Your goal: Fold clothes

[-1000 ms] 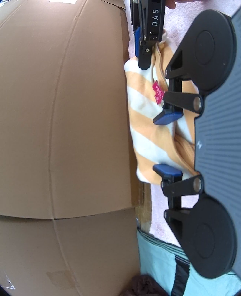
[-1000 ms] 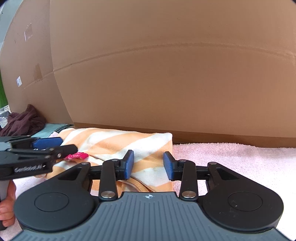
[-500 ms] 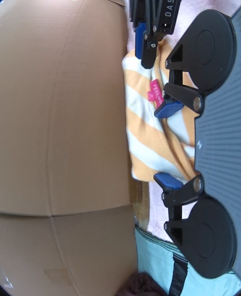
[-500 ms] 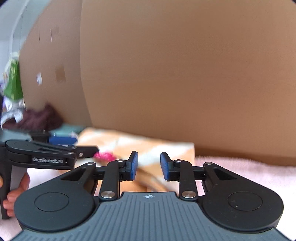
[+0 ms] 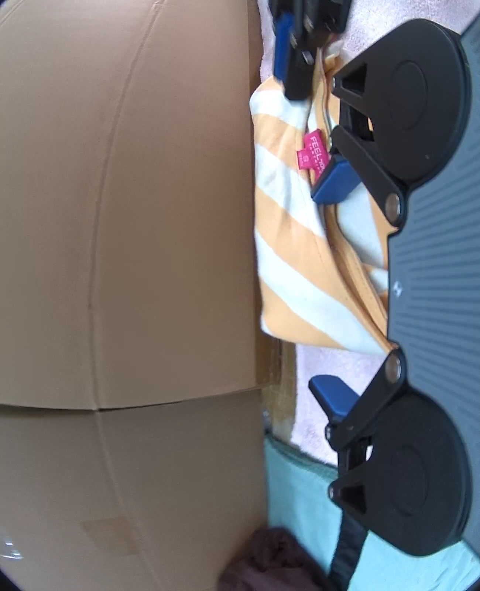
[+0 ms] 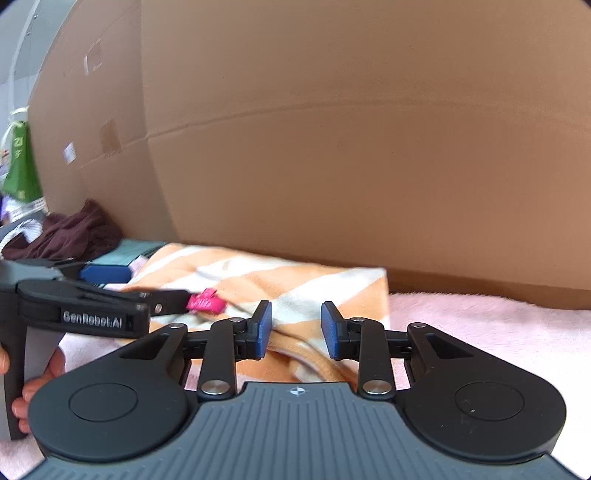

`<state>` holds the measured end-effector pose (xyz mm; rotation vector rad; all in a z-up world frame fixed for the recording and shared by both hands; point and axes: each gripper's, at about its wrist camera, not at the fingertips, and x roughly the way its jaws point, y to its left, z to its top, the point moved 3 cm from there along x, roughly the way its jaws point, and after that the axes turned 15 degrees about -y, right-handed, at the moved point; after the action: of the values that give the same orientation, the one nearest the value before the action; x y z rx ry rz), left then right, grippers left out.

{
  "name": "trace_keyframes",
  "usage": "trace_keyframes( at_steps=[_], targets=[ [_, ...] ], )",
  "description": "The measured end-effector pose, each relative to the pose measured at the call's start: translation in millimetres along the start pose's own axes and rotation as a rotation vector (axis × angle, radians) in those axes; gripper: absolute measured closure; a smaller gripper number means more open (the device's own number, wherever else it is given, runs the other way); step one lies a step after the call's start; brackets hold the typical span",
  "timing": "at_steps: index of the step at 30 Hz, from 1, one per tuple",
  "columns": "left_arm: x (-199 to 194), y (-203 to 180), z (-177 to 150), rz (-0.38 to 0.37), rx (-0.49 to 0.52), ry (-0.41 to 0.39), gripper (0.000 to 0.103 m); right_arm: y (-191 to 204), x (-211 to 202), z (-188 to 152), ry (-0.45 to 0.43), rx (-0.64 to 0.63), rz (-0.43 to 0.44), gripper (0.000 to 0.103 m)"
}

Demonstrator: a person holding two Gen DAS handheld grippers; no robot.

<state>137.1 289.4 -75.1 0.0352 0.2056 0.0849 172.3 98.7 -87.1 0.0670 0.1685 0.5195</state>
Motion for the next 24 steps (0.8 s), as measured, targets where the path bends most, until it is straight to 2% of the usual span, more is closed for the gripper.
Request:
trace_keyframes(
  at_steps=[1, 3, 5, 7, 9, 13, 16, 20, 24],
  targets=[
    [-2, -2, 2, 0.008, 0.013, -0.013, 0.001, 1, -10, 4, 0.003, 0.000, -0.016, 0.059],
    [-6, -5, 5, 0.018, 0.028, -0.034, 0.001, 4, -32, 12, 0.011, -0.001, -0.043, 0.043],
    [-8, -8, 7, 0.025, 0.035, -0.043, 0.001, 12, -55, 13, 0.038, -0.053, -0.093, 0.042],
    [-10, -9, 7, 0.035, 0.046, -0.048, 0.001, 20, -85, 10, 0.030, -0.115, -0.148, 0.036],
    [-15, -8, 9, 0.048, 0.066, -0.063, 0.001, 25, -115, 4, 0.025, -0.151, -0.176, 0.025],
    [-24, -12, 10, 0.053, 0.075, -0.102, 0.001, 23, -159, -7, 0.082, -0.140, -0.172, 0.016],
    [-30, -19, 16, 0.104, 0.036, -0.027, 0.001, 16, -179, -5, 0.122, -0.122, -0.160, 0.009],
    [-65, -38, 20, 0.110, -0.007, 0.032, 0.001, 12, -205, -3, 0.066, -0.091, -0.204, 0.002],
    [-95, -66, 15, 0.134, 0.070, 0.066, 0.001, 8, -215, -7, 0.056, -0.042, -0.237, 0.002]
  ],
)
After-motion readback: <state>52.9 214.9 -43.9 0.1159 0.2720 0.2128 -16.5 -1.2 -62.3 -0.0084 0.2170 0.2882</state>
